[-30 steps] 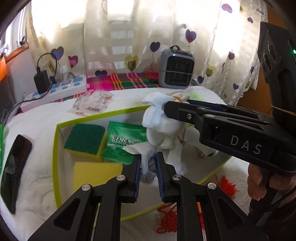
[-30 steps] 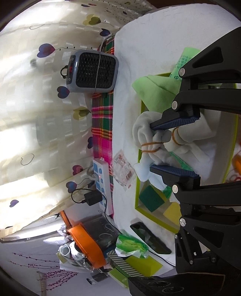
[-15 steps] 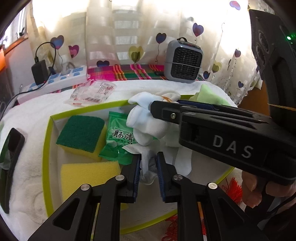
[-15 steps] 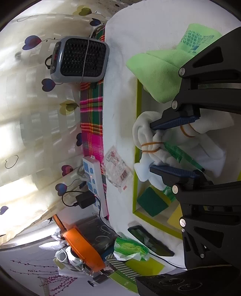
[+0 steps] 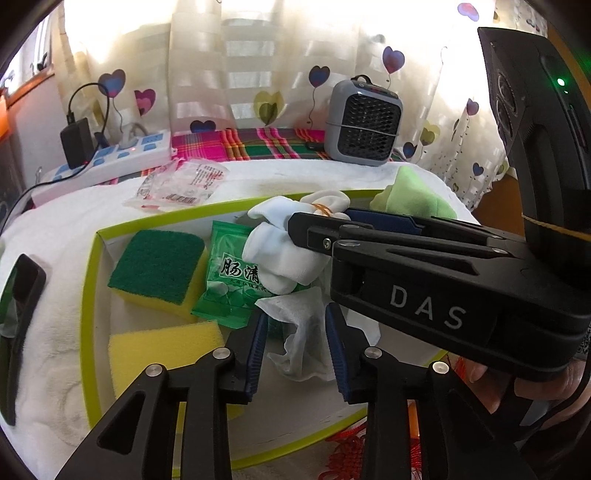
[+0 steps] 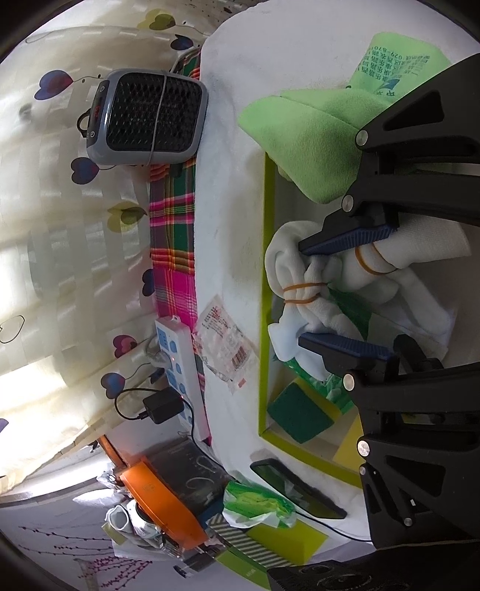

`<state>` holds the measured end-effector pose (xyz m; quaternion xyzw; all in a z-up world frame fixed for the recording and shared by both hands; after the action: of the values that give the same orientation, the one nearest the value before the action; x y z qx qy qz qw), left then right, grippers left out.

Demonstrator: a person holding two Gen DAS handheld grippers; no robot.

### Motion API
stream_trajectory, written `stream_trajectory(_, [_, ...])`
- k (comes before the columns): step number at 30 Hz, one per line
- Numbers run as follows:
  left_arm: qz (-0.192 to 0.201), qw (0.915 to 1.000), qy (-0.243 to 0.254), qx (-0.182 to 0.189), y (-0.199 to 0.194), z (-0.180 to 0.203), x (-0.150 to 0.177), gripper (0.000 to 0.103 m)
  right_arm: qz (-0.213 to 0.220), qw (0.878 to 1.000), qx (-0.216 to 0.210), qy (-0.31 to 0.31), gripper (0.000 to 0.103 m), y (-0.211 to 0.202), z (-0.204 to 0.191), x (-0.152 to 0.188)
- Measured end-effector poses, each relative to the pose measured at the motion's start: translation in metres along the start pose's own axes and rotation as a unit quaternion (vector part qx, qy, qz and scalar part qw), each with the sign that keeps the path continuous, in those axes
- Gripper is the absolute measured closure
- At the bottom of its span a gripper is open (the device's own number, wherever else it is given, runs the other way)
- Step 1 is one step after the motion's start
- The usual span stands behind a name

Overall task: Organize soft objects
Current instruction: 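Open both grippers and withdraw them from the box toward the red knot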

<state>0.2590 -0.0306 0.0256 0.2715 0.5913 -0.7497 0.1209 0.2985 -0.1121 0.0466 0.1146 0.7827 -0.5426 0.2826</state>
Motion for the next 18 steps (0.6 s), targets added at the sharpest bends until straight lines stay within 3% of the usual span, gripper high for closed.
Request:
stream_trajectory(5, [0.0,1.0,0.001,-0.002,-0.002,0.0,0.001,0.071,0.002,1.0,-0.001,0.003,0.056,-0.001,0.0,0.001])
stream_trajectory(18, [0.008,0.9999,-0.005,-0.008,-0.016,-0.004,0.009,0.055,0.008,1.0,-0.003,0.006,0.051,-0.013,-0.002,0.007])
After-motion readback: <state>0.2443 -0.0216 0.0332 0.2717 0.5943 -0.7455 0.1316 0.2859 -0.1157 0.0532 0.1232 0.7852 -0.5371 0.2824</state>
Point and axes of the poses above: each gripper's, at about its wrist camera, not at the fingertips, and y roughly the way its jaws point, z to its right, x to its underside, the point moved 1 cm from there along y, roughly the way its jaws point, and after that the axes turned 7 degrees about -z, right-handed, at the moved point
